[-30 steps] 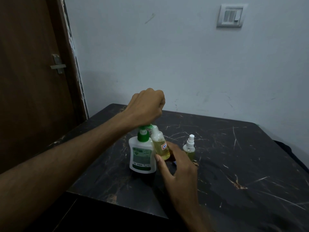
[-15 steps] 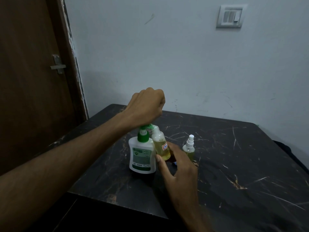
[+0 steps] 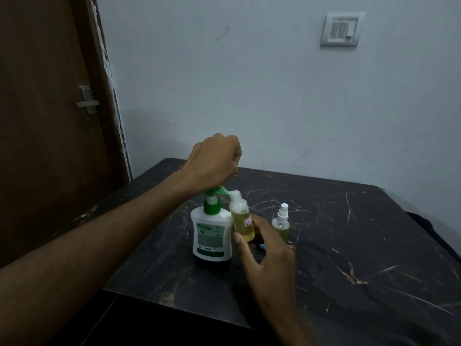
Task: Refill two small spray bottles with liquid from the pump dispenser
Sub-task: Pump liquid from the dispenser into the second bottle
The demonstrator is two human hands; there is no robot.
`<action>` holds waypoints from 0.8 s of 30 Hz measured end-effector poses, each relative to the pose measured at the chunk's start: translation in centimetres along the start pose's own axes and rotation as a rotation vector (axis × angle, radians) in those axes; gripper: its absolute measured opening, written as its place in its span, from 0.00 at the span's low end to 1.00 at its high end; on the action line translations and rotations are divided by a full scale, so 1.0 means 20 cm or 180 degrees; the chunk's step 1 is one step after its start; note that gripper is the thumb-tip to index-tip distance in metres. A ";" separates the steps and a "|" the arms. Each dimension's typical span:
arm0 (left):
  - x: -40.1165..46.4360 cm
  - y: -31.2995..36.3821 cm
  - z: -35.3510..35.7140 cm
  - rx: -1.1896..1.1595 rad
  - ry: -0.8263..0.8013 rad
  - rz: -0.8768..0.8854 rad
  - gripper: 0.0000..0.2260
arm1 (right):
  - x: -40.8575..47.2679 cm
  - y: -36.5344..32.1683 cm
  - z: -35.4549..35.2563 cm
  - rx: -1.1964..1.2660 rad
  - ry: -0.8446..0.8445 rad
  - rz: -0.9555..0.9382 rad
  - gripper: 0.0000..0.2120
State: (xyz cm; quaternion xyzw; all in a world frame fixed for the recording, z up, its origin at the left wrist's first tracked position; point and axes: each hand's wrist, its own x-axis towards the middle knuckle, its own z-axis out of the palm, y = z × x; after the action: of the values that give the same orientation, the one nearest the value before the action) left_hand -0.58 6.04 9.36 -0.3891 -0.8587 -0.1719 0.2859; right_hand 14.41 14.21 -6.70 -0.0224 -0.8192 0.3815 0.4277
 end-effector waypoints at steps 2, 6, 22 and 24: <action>0.00 0.00 0.00 -0.0013 -0.0015 -0.0032 0.16 | 0.00 0.00 -0.01 0.0008 -0.0029 0.0058 0.16; 0.00 0.01 0.00 -0.0081 0.0013 -0.0050 0.17 | 0.00 -0.02 -0.02 0.0086 -0.0043 0.0176 0.15; -0.01 0.01 0.00 -0.0248 0.0079 -0.0267 0.14 | -0.10 -0.05 -0.23 0.0231 -0.0549 0.0736 0.08; -0.01 0.01 0.00 -0.0275 0.0120 -0.0310 0.13 | -0.12 -0.04 -0.24 0.0229 -0.0604 0.0829 0.08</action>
State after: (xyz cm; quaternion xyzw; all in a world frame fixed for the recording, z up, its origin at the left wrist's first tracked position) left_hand -0.26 6.09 9.35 -0.3556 -0.8628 -0.2298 0.2762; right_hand 19.66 15.66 -6.23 -0.0769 -0.8319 0.4632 0.2958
